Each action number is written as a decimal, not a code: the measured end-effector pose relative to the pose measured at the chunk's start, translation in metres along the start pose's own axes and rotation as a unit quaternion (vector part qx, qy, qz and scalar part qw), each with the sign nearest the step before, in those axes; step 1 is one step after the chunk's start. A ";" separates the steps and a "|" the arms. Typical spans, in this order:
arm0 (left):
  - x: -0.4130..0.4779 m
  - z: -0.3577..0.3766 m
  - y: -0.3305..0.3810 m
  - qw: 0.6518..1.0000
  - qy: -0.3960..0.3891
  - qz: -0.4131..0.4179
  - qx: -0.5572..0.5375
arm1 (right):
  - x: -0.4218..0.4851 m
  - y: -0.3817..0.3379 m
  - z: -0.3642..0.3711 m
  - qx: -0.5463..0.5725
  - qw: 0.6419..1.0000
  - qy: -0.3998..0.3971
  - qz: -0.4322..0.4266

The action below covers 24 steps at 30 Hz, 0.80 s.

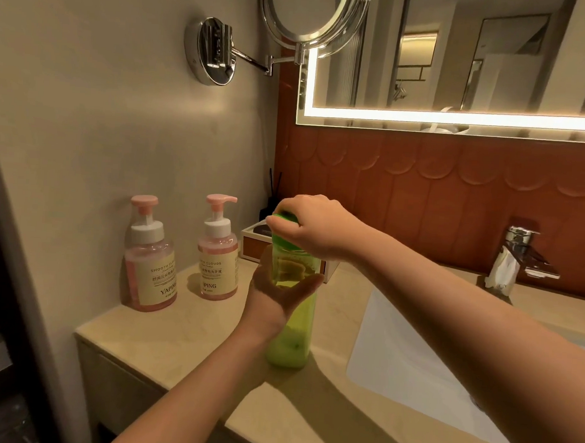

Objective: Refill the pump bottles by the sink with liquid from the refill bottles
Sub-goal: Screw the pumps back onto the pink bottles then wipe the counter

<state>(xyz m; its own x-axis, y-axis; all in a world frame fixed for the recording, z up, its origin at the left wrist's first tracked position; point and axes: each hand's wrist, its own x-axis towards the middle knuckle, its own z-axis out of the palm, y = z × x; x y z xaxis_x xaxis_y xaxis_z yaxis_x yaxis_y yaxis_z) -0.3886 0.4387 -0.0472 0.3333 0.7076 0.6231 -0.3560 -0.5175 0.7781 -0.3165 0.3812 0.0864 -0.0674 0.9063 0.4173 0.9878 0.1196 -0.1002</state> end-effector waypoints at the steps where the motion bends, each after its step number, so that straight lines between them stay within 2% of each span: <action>1: 0.000 0.001 0.001 1.000 0.005 0.005 0.004 | 0.001 -0.001 0.001 -0.010 1.000 0.009 0.008; 5: -0.003 0.003 0.003 0.999 0.012 0.022 0.034 | 0.002 -0.008 0.005 -0.040 0.998 0.041 0.021; 7: -0.004 0.003 0.004 0.999 0.010 0.013 0.035 | 0.002 -0.008 0.003 -0.046 0.998 0.009 0.045; 9: -0.003 0.004 0.006 0.999 0.001 -0.004 0.040 | 0.003 -0.007 -0.006 -0.101 0.991 -0.048 0.077; 12: 0.000 0.002 0.006 0.998 -0.033 -0.043 0.025 | 0.005 -0.002 -0.018 -0.188 0.977 -0.072 0.063; 14: 0.001 -0.003 0.004 0.996 -0.054 -0.066 -0.009 | 0.006 0.001 -0.020 -0.129 0.986 -0.101 0.032; 17: 0.002 -0.014 0.004 0.993 -0.093 -0.069 -0.034 | 0.004 0.007 -0.026 0.041 0.984 -0.171 0.009; 21: 0.002 -0.021 0.009 0.978 -0.155 -0.117 -0.080 | 0.000 0.023 -0.034 0.246 0.937 -0.249 0.005; 24: 0.004 -0.024 0.008 0.965 -0.179 -0.159 -0.109 | -0.003 0.030 -0.030 0.339 0.904 -0.258 -0.019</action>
<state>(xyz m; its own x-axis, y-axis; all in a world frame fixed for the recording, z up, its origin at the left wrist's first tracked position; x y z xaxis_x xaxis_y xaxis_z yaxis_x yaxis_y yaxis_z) -0.4113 0.4490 -0.0402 0.7221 0.5823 0.3734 -0.3480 -0.1607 0.9236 -0.2821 0.3701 0.1096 -0.3295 0.9437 -0.0281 0.6814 0.2171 -0.6990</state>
